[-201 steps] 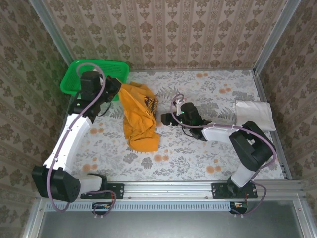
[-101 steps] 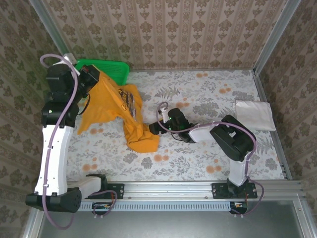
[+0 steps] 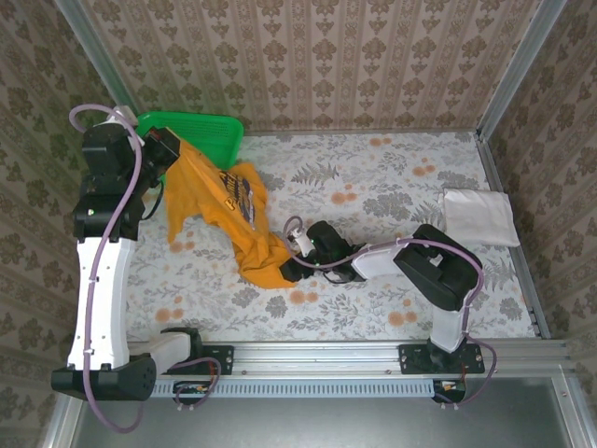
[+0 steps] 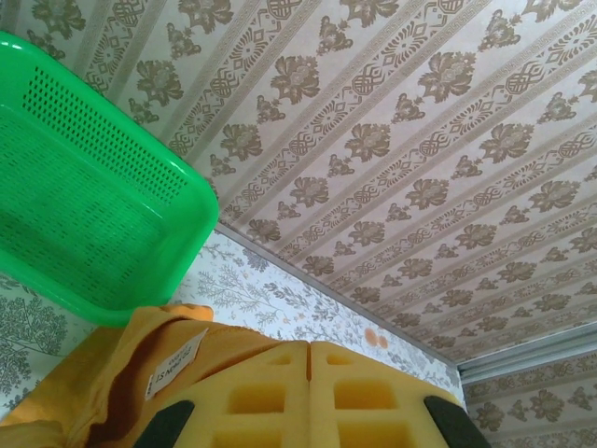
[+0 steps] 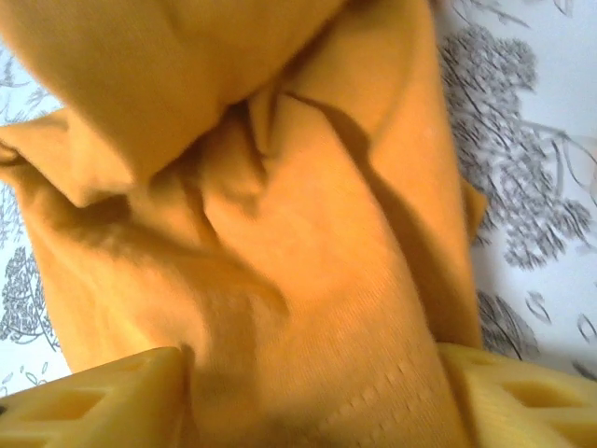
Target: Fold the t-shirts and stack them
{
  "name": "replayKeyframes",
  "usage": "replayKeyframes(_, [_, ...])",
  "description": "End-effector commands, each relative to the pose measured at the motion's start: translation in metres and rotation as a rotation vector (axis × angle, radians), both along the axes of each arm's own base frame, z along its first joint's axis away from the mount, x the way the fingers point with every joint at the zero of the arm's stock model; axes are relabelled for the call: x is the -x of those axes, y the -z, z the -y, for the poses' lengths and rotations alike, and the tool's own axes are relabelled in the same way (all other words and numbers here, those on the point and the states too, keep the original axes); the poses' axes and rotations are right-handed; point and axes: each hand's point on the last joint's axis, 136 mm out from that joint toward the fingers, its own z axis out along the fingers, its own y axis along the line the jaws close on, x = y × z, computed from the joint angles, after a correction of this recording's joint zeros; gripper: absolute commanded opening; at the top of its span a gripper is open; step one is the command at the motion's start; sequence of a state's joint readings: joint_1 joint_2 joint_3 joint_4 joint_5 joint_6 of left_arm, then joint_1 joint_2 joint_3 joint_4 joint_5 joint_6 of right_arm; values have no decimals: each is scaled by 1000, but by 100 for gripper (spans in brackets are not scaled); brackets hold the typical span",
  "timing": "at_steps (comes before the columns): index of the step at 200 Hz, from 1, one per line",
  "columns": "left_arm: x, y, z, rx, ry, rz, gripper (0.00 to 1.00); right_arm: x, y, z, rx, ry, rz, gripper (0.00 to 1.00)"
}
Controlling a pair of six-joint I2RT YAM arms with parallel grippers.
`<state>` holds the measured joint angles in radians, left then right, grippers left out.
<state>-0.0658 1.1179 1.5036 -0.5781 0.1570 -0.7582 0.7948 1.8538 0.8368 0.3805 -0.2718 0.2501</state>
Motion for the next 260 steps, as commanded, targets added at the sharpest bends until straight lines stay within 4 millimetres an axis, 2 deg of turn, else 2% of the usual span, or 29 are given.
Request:
replayKeyframes(1, [5, -10, -5, -18, -12, 45, 0, 6, -1, 10, 64, 3, -40, 29])
replayKeyframes(9, [5, -9, -5, -19, -10, 44, 0, 4, -3, 11, 59, 14, -33, 10])
replayKeyframes(15, [4, -9, -5, -19, -12, 45, 0, 0, -8, 12, 48, 26, -18, 0])
replayKeyframes(41, [2, -4, -7, -19, -15, 34, 0, -26, -51, 32, -13, 121, 71, 0])
replayKeyframes(70, [4, -3, -8, -17, -14, 30, 0, -59, -115, 87, -43, 280, 220, 0])
replayKeyframes(82, [6, -4, -9, -20, -17, 32, 0, -67, -138, 111, -52, 330, 275, 0])
replayKeyframes(85, [7, -5, -9, -22, -16, 34, 0, -66, -153, 117, -64, 340, 308, 0])
replayKeyframes(96, [10, -5, -11, -25, -23, 38, 0, -68, -179, 138, -70, 380, 380, 0])
replayKeyframes(139, [23, -8, -23, -35, -70, 61, 0, -55, -275, 203, -91, 518, 626, 0])
replayKeyframes(158, [29, -16, -25, -34, -71, 80, 0, -40, -312, 223, -99, 559, 722, 0])
replayKeyframes(191, [46, -34, -26, -49, -66, 124, 0, -1, -379, 249, -174, 622, 904, 0])
replayKeyframes(209, [54, -42, -29, -67, -78, 145, 0, 14, -400, 258, -183, 633, 958, 0])
replayKeyframes(223, [55, -45, -28, -68, -74, 152, 0, 17, -408, 262, -173, 641, 972, 0])
replayKeyframes(240, [46, -41, -25, -58, -54, 141, 0, 8, -405, 263, -129, 658, 955, 0])
replayKeyframes(260, [26, -27, -17, -30, -14, 103, 0, -14, -389, 267, -53, 705, 903, 0])
